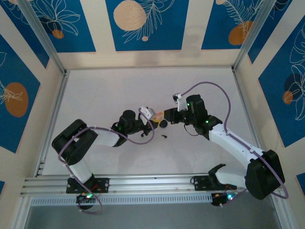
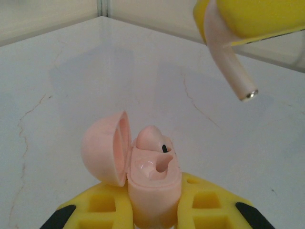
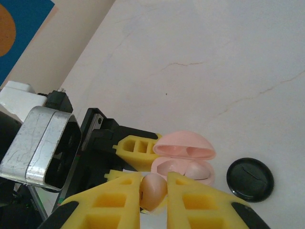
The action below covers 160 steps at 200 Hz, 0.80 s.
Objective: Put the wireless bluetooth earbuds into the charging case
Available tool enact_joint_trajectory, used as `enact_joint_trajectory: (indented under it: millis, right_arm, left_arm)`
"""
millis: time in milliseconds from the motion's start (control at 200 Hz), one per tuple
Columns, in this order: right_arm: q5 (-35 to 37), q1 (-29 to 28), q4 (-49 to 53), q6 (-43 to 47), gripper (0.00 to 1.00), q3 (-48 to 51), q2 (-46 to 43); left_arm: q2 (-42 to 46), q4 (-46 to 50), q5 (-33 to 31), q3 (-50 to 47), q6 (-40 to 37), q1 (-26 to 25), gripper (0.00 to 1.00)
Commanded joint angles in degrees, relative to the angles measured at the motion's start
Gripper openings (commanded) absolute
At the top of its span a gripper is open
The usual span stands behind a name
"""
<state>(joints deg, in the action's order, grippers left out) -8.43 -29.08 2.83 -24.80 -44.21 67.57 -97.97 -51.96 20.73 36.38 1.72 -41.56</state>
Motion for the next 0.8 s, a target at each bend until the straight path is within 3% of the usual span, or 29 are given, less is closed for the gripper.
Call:
enact_joint_trajectory:
  millis: [0, 795]
  right_arm:
    - [-0.3, -0.4, -1.8, 1.7, 0.16, 1.1, -1.0]
    - [3.2, -0.9, -2.7, 3.1, 0.17, 0.9, 1.5]
  left_arm:
    - [-1.0, -5.1, 2.7, 0.4, 1.3, -0.7, 0.05]
    - [-0.5, -11.6, 5.0, -1.3, 2.1, -0.9, 0.04]
